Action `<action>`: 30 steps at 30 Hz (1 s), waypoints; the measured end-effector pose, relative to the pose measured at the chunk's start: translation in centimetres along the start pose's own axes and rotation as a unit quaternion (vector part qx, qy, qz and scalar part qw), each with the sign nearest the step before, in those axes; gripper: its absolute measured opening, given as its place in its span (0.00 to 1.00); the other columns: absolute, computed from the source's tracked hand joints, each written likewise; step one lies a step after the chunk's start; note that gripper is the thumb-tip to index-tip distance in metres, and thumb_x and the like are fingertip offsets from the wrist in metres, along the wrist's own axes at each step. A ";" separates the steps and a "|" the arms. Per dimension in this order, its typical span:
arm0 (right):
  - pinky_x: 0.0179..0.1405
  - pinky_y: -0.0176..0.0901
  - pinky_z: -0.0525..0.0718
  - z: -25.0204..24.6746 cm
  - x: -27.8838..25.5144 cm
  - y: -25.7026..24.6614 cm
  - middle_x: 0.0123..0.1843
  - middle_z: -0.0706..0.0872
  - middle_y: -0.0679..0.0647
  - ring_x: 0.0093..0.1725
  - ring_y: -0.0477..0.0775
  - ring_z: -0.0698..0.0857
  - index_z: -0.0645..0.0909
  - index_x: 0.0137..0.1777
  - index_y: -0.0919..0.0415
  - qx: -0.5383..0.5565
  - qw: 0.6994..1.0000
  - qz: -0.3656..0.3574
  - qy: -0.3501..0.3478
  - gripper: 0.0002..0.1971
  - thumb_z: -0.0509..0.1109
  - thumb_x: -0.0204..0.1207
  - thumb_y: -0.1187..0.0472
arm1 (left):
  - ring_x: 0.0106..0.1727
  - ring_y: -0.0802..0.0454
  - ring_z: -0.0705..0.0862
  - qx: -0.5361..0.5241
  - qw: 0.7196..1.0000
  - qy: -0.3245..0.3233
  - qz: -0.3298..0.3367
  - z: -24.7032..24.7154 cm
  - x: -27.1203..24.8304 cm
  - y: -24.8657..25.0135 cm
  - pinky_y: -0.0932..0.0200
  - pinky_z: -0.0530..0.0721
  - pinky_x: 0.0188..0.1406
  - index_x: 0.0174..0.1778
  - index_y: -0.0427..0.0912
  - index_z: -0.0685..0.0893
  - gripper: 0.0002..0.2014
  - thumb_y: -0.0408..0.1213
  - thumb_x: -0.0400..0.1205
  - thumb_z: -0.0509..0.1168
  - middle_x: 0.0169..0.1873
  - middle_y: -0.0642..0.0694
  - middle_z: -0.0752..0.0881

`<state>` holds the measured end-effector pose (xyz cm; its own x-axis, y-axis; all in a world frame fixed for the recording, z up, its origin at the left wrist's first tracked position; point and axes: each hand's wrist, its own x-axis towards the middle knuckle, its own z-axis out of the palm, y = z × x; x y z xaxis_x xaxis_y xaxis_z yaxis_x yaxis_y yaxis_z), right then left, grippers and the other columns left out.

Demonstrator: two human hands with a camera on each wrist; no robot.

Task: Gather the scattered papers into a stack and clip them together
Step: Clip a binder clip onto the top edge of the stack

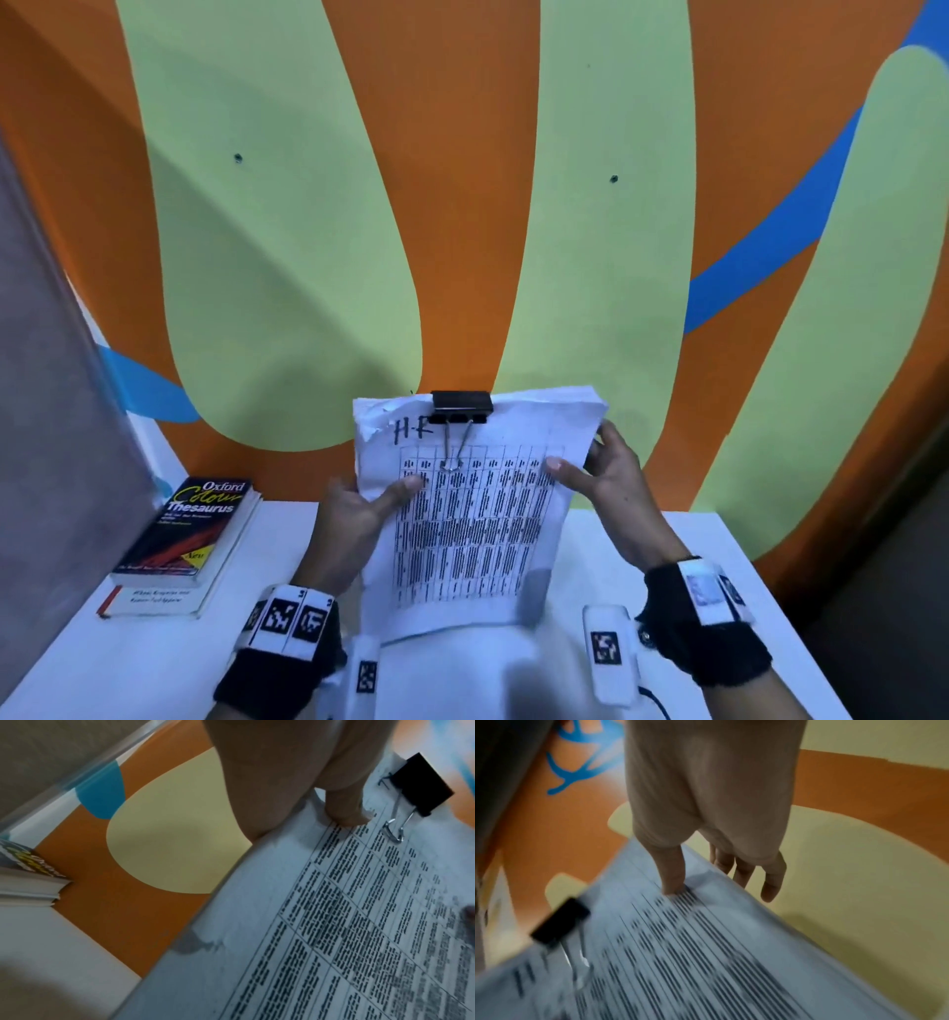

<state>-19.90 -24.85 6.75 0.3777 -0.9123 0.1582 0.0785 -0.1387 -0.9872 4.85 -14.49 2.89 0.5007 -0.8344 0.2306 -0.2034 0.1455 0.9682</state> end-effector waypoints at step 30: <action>0.32 0.28 0.65 3.6 -9.6 13.8 0.36 0.69 0.50 0.35 0.47 0.70 0.64 0.41 0.58 -0.329 0.926 0.182 0.019 0.11 0.57 0.82 0.72 | 0.71 0.47 0.76 0.181 0.967 -0.067 -0.168 1.4 -7.7 -9.9 0.50 0.72 0.73 0.75 0.35 0.69 0.25 0.34 0.82 0.66 0.75 0.43 0.73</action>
<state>-19.15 -16.66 -8.29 0.2342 -0.9560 -0.1765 -0.6318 -0.0116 -0.7750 1.81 -10.25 -8.61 0.4805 -0.8673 -0.1301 -0.3405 -0.3212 0.8837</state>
